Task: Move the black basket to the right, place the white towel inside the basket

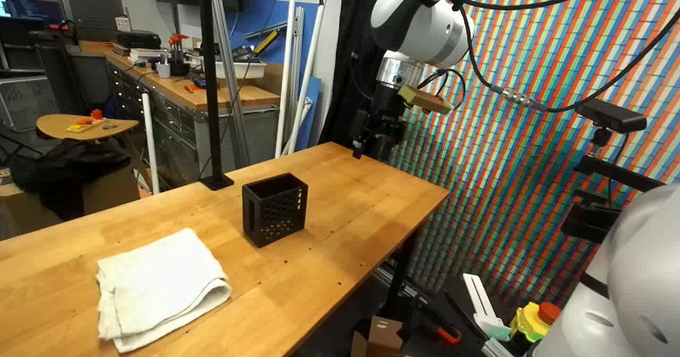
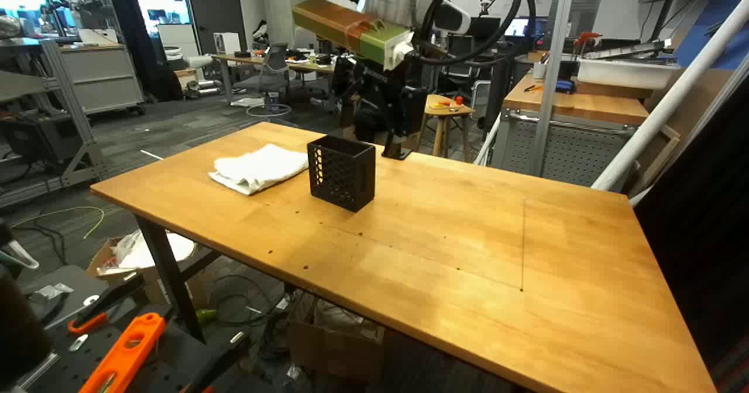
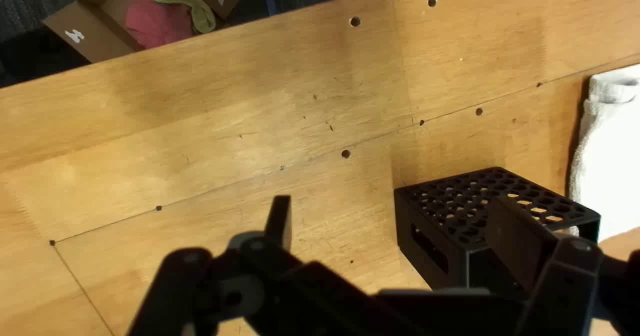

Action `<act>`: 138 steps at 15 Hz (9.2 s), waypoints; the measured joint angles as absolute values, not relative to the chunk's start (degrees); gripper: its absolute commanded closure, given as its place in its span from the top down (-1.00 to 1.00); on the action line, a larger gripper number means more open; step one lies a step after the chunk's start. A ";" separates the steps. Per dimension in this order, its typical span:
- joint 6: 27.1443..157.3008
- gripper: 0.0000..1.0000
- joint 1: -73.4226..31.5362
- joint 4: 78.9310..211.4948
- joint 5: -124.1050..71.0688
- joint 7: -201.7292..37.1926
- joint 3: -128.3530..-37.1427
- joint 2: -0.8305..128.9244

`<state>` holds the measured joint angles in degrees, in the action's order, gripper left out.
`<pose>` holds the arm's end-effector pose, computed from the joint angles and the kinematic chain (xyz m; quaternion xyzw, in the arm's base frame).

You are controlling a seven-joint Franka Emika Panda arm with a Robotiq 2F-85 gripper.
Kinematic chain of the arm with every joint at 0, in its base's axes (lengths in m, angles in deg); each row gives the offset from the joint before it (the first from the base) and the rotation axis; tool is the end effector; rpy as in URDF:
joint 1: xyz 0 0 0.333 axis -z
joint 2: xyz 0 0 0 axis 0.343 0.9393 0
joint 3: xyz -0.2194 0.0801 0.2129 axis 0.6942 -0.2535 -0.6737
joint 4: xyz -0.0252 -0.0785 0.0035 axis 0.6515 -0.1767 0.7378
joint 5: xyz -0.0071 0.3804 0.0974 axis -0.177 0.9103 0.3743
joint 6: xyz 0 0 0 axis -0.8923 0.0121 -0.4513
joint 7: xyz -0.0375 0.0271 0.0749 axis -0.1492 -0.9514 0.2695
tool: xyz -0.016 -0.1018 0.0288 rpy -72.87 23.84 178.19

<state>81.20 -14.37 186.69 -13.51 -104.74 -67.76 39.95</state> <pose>0.4403 -0.1950 0.3828 -0.9894 0.1071 -0.0075 0.0973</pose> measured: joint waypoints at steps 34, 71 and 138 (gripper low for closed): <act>83.84 1.00 -22.38 168.22 -20.77 -83.68 -87.60 56.82; 98.87 0.00 -37.83 148.08 -22.74 -66.04 -91.08 92.41; 102.83 -1.00 -19.21 177.08 -16.22 -85.65 -85.11 60.04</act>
<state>102.83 -19.21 177.08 -16.22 -85.65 -85.11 60.04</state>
